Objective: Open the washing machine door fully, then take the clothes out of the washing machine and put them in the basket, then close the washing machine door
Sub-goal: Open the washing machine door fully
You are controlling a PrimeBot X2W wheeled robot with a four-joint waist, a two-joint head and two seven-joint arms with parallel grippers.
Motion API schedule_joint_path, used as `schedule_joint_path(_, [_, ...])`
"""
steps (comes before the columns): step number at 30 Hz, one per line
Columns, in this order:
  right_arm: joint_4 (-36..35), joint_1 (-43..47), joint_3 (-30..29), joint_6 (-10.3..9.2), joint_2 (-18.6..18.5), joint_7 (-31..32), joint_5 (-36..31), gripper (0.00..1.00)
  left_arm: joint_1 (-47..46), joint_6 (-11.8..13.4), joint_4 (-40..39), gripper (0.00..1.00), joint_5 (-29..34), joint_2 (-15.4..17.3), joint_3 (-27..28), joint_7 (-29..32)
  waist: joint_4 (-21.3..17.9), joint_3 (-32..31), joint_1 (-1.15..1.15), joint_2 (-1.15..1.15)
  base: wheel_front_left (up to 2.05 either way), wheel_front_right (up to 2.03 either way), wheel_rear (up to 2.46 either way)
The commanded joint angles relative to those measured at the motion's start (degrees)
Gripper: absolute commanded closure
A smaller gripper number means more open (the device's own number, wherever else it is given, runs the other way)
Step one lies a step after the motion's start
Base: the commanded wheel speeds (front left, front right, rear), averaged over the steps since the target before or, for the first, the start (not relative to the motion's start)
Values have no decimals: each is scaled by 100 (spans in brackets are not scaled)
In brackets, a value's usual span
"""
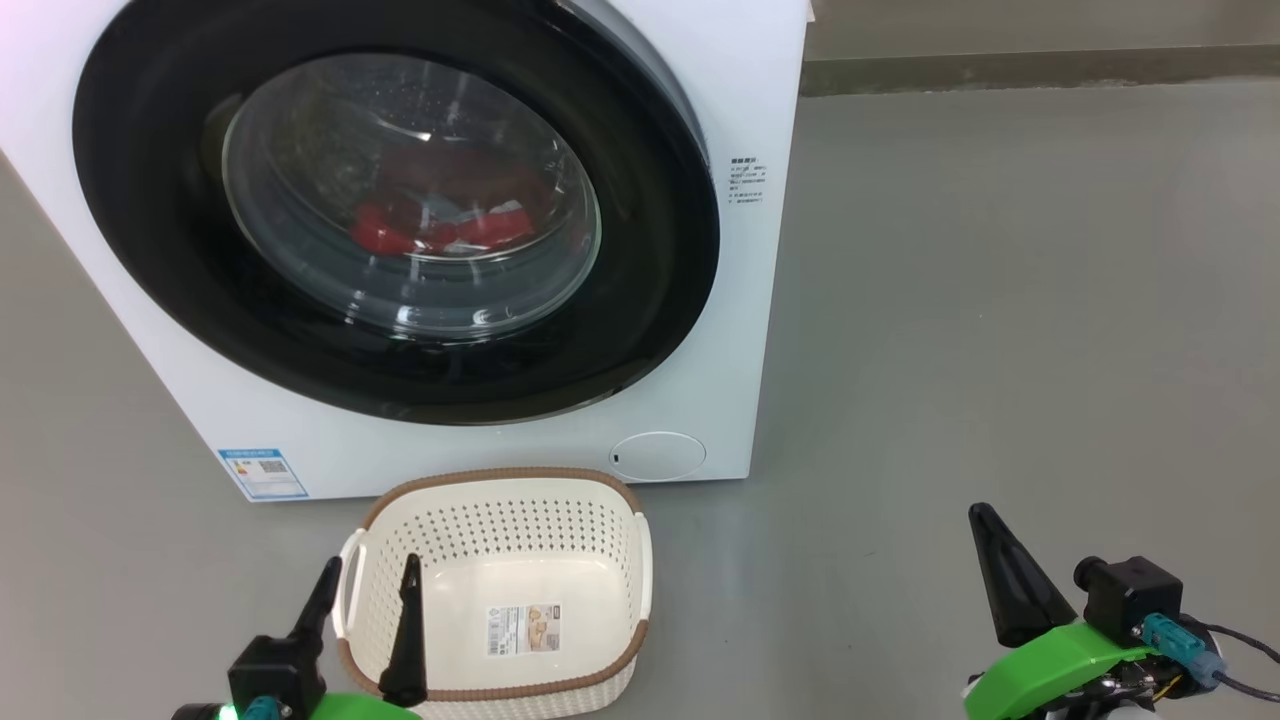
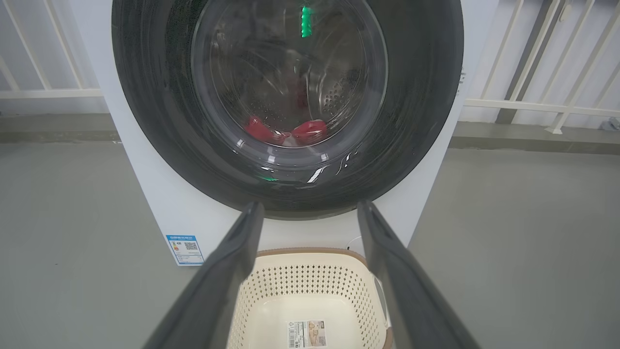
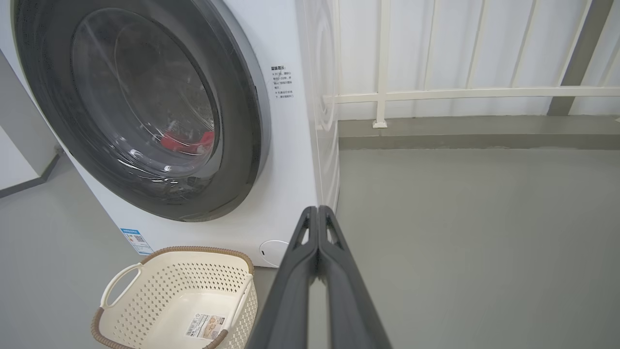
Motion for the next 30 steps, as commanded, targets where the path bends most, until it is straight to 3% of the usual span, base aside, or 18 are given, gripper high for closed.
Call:
schedule_joint_path(1, [-124, -330, 191, 2, -60, -78, 266, 100, -246, 41, -99, 0, -36, 116, 162, -62, 11, 21, 0, 0, 0, 0, 0])
schedule_joint_path(5, [-45, -473, 303, 2, -60, -75, 1096, 100, -281, 43, -92, 0, -51, 126, 133, -52, 44, 92, 0, 0, 0, 0, 0])
schedule_joint_path(13, [-166, -982, 254, 2, -60, 463, 3615, 100, -428, 45, -183, 0, -96, 138, 86, -52, 167, 415, 0, 0, 0, 0, 0])
schedule_joint_path(14, [-166, -982, 254, 2, -60, 463, 3615, 100, -428, 45, -183, 0, -96, 138, 86, -52, 167, 415, 0, 0, 0, 0, 0])
schedule_joint_path(23, [80, -1899, -336, 2, -155, 1648, 6042, 100, -744, 6, -349, 0, -119, 130, -18, -56, 344, 929, 0, 0, 0, 0, 0])
schedule_joint_path(30, [566, -2764, -622, 2, -303, 2511, 7072, 100, -1008, -2, -533, 0, -225, 91, -73, -63, 493, 1380, 0, 0, 0, 0, 0])
